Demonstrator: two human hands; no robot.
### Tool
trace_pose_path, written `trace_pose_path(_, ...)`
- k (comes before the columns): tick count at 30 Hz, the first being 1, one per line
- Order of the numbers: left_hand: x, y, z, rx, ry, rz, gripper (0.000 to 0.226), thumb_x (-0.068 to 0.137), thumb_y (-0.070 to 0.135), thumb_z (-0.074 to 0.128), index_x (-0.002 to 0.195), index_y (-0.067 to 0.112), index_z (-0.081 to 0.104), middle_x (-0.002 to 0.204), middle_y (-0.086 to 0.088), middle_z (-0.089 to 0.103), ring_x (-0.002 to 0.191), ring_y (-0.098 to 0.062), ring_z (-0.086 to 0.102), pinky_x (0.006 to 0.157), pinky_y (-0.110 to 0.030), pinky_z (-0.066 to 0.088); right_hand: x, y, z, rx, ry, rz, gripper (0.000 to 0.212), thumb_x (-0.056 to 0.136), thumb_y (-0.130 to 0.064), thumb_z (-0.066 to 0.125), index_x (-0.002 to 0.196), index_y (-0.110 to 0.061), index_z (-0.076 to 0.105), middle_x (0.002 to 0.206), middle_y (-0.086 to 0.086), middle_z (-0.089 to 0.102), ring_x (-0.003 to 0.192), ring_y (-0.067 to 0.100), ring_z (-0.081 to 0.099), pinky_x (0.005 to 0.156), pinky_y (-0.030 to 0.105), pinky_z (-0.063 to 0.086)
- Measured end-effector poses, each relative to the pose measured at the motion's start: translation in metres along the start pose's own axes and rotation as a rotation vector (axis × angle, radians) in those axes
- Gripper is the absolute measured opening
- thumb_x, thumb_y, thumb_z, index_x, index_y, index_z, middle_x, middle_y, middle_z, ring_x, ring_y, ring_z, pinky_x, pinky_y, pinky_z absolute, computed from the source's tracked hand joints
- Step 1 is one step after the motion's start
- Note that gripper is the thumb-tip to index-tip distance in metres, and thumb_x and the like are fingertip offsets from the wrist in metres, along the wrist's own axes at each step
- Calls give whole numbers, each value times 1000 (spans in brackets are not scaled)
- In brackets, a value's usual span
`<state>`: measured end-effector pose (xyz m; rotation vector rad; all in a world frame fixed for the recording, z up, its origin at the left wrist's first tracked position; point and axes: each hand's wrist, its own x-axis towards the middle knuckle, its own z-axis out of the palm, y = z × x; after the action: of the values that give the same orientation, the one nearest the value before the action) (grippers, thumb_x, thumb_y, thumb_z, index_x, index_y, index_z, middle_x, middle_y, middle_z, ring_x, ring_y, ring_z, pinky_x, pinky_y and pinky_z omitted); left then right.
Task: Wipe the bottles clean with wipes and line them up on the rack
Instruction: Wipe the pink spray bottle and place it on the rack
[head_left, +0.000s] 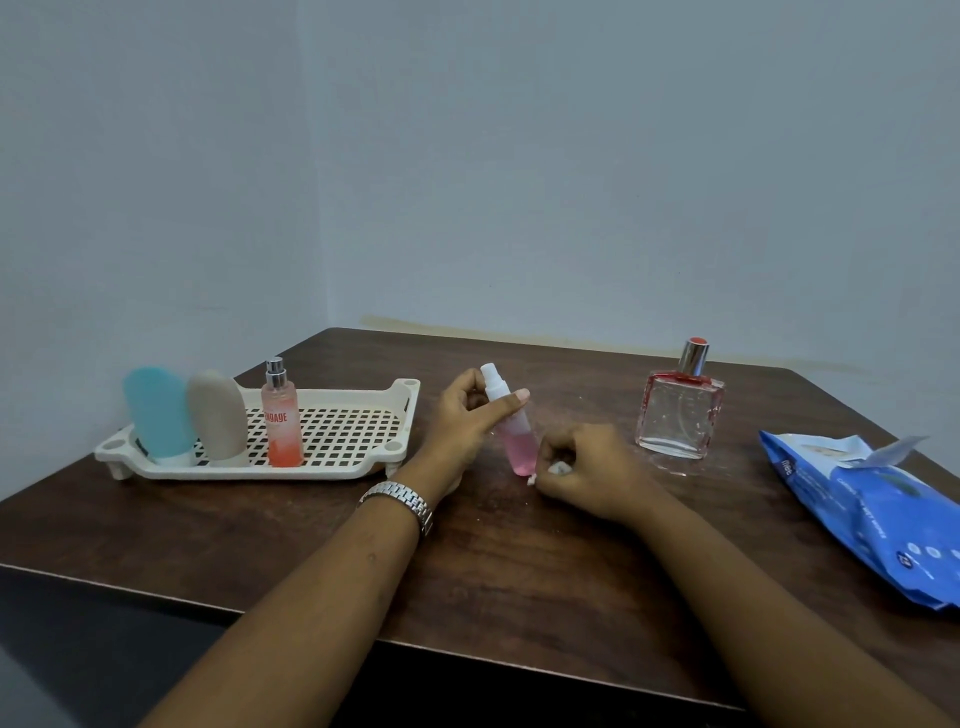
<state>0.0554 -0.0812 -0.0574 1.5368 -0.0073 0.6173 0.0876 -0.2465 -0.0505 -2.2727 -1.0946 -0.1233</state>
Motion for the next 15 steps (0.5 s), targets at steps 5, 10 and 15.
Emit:
trace_pose_path(5, 3, -4, -2, 39, 62, 25, 33, 70, 34, 83, 71, 22, 53, 72, -2, 55, 75, -18, 56, 67, -33, 49, 3, -1, -2, 113, 436, -154, 11, 76, -9, 71, 76, -18, 66, 74, -12, 60, 70, 0, 55, 57, 9, 40)
trace_pose_path(10, 1, -4, 3, 121, 64, 8, 37, 74, 42, 78, 70, 19, 49, 67, 1, 51, 67, -14, 50, 63, -28, 44, 8, -8, 7, 8, 495, -307, 12, 79, -9, 73, 90, -13, 70, 87, -10, 60, 80, 0, 54, 70, 3, 40)
trace_pose_path(15, 2, -6, 1, 192, 123, -10, 56, 60, 68, 73, 70, 19, 50, 73, -18, 62, 71, -25, 59, 70, -45, 52, 9, -6, 6, -7, 379, -287, 12, 76, -7, 73, 84, -15, 72, 82, -7, 64, 75, 1, 56, 67, 7, 43)
